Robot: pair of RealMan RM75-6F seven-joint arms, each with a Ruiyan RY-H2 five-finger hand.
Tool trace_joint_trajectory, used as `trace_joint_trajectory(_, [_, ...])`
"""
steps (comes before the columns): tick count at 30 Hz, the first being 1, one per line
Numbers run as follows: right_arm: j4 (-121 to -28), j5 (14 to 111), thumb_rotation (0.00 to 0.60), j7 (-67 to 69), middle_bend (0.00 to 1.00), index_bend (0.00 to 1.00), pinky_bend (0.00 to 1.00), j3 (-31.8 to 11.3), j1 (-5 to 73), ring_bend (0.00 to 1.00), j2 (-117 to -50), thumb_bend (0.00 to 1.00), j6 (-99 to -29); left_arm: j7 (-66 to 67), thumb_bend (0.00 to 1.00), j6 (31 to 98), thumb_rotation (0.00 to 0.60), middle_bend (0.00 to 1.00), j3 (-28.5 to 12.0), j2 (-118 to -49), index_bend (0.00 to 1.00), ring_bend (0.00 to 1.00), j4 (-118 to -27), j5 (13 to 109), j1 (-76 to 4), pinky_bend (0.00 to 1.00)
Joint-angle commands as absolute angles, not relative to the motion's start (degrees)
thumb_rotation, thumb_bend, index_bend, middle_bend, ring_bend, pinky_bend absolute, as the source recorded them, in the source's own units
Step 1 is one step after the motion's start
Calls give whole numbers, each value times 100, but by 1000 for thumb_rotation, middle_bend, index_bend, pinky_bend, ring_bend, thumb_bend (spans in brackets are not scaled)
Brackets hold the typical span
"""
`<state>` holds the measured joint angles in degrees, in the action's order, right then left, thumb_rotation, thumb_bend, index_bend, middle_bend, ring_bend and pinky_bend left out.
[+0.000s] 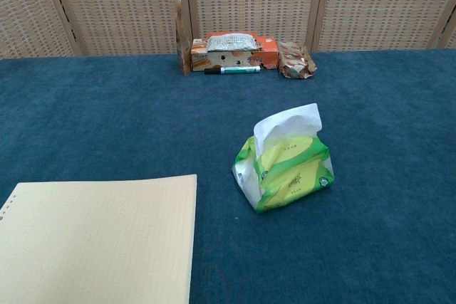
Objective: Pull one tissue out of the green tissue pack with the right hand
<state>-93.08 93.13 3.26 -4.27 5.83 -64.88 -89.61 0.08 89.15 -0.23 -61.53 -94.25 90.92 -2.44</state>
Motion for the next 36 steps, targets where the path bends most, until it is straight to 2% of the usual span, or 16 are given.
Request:
trace_joint_trajectory(1, [-9284, 9326, 600, 210, 0, 0, 0, -434, 740, 0, -6491, 53, -8712, 77, 0, 8877, 600, 0, -52, -6178, 0, 0, -9445, 9046, -269, 0])
trace_joint_trajectory(12, [-9601, 9303, 600, -284, 0, 0, 0, -499, 960, 0, -6491, 53, -8417, 112, 0, 8726, 600, 0, -122, -6177, 0, 0, -9493, 8838, -324, 0])
trace_joint_trajectory(15, [-9874, 9480, 600, -322, 0, 0, 0, -564, 1367, 0, -6369, 53, -7908, 110, 0, 8688, 600, 0, -123, -6169, 0, 0, -9495, 8832, -344, 0])
trace_joint_trajectory(19, [-10263, 9433, 600, 165, 0, 2, 4, -692, 2250, 0, -6172, 96, -6571, 84, 0, 8653, 600, 0, -155, -6144, 0, 0, -9528, 8782, -369, 0])
trace_joint_trajectory(23, [-10210, 8949, 600, 127, 4, 26, 75, -932, 2957, 0, -6310, 105, -5493, 2, 0, 8584, 600, 0, -201, -6107, 0, 0, -9529, 8653, -391, 0])
trace_joint_trajectory(29, [-10039, 8186, 600, -557, 58, 83, 141, -1206, 3501, 5, -6855, 179, -4861, -71, 0, 8441, 600, 0, -272, -6075, 0, 0, -9514, 8462, -448, 0])
trace_joint_trajectory(32, [-9925, 7756, 600, -886, 120, 151, 179, -1315, 3721, 61, -7120, 271, -4673, -105, 0, 8323, 600, 0, -286, -6052, 0, 0, -9540, 8389, -494, 0])
trace_joint_trajectory(36, [-9742, 7234, 600, -1347, 286, 278, 295, -1378, 3976, 247, -7417, 403, -4503, -123, 0, 8206, 600, 0, -320, -6009, 0, 0, -9612, 8314, -559, 0])
